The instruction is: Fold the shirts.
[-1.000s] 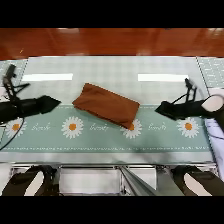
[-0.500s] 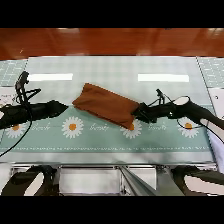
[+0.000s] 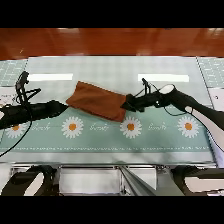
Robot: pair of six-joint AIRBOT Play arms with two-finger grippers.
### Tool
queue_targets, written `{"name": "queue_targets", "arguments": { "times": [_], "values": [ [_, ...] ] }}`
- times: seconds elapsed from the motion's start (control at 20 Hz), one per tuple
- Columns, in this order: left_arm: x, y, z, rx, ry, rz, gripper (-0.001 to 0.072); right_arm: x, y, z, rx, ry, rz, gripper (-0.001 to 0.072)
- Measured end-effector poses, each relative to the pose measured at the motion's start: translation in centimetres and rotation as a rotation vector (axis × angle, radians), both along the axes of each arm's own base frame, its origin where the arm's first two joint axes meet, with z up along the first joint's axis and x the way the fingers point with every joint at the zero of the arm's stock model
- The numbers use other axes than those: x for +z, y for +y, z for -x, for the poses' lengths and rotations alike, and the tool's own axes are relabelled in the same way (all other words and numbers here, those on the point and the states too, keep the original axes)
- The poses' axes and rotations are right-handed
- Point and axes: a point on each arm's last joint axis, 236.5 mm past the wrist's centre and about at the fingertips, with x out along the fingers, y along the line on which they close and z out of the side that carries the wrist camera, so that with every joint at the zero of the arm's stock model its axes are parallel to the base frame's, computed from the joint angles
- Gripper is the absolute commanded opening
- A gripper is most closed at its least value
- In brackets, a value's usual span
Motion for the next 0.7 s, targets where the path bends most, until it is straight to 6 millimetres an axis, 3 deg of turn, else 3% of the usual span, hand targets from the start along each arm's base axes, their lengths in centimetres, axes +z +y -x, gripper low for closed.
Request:
{"name": "queue_targets", "arguments": {
  "times": [0.15,0.3,0.5,0.7],
  "values": [
    [0.0,0.1,-0.1,0.004,-0.004,-0.001,0.0016,4.8,0.7,-2.5,0.111,-0.125,0.029,0.0034],
    [0.1,0.1,-0.2,0.006,-0.006,-0.001,0.0016,11.0,-1.7,-6.0,0.17,-0.258,0.139,0.0034],
    [0.1,0.1,-0.3,0.009,-0.009,-0.001,0.0016,18.6,-8.2,-8.7,0.133,-0.348,0.289,0.0034],
    [0.2,0.2,-0.6,0.019,-0.02,0.001,0.0016,24.8,-16.7,-9.2,-0.015,-0.389,0.373,0.0034]
  ]
}}
